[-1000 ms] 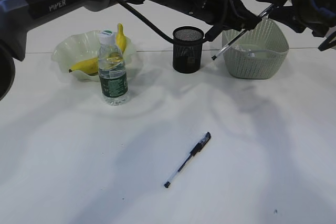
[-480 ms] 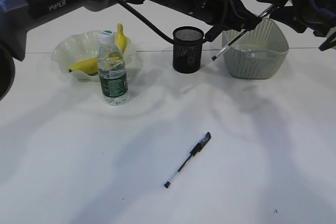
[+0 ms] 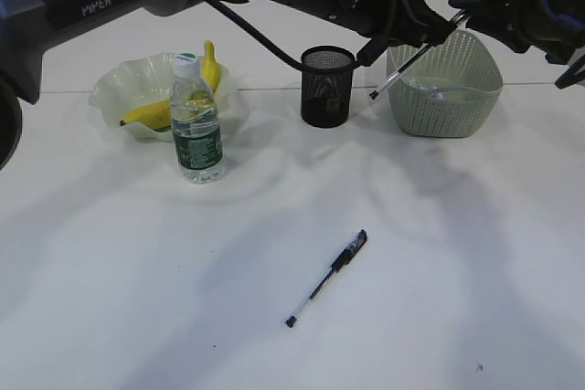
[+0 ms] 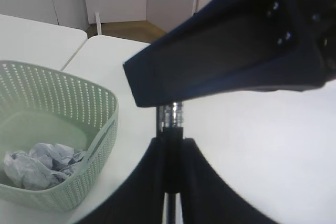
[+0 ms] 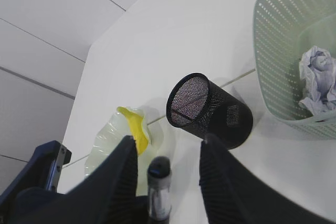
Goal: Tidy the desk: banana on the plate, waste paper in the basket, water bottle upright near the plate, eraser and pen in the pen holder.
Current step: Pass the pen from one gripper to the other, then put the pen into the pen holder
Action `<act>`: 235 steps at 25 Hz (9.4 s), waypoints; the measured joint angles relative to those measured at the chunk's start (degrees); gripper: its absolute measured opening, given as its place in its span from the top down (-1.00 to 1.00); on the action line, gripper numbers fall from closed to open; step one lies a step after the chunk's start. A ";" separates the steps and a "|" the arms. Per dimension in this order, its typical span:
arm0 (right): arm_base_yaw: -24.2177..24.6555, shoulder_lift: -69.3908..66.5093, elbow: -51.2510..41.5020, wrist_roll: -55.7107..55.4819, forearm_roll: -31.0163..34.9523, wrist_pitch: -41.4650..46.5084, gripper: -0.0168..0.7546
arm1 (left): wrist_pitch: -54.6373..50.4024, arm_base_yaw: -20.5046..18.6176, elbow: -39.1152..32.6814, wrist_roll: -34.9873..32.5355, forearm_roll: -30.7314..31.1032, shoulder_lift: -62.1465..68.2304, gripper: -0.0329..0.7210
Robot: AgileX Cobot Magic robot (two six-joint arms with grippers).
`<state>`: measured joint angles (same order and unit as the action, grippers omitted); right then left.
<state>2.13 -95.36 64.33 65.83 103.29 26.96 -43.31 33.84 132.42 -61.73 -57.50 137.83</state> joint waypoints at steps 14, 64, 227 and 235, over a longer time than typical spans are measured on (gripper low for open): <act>0.00 0.00 0.00 0.00 0.00 -0.05 0.29 | 0.13 0.00 0.00 0.00 -1.62 0.00 0.88; -0.13 0.00 0.00 0.05 0.26 -0.94 0.64 | 0.13 0.00 0.00 -0.10 -1.72 0.00 0.89; -5.68 -37.36 47.47 44.15 -0.24 3.35 0.81 | -27.96 -14.44 0.05 0.07 23.93 -17.91 0.39; -6.61 -39.32 47.75 44.36 -0.14 4.19 0.79 | -28.05 -14.44 0.05 0.07 23.93 -17.91 0.39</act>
<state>-4.48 -134.68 112.09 110.19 103.14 31.16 -71.36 19.40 132.47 -61.66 -33.57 119.92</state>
